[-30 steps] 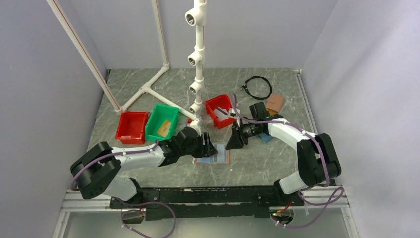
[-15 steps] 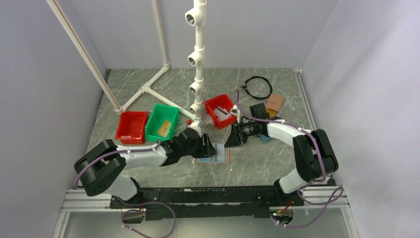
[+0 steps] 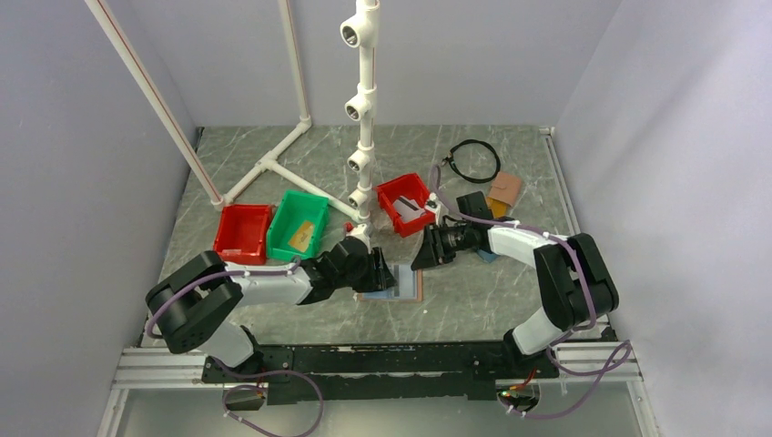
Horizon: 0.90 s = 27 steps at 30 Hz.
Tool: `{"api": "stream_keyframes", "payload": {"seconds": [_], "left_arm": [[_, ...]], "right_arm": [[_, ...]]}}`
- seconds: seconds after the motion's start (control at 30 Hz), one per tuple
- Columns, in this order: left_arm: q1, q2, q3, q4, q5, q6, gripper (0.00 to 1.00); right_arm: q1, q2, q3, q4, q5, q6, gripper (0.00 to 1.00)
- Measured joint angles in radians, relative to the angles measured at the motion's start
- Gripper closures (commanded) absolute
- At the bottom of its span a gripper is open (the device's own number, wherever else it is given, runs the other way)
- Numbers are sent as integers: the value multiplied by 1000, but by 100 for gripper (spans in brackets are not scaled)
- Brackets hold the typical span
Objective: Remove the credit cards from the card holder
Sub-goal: Remove the credit card from the card holder.
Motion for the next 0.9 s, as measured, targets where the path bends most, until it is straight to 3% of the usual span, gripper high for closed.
{"api": "stream_keyframes", "payload": {"seconds": [0.9], "left_arm": [[0,58,4,75,30,-8,45]], "right_arm": [[41,66,0,6,79,48,62]]}}
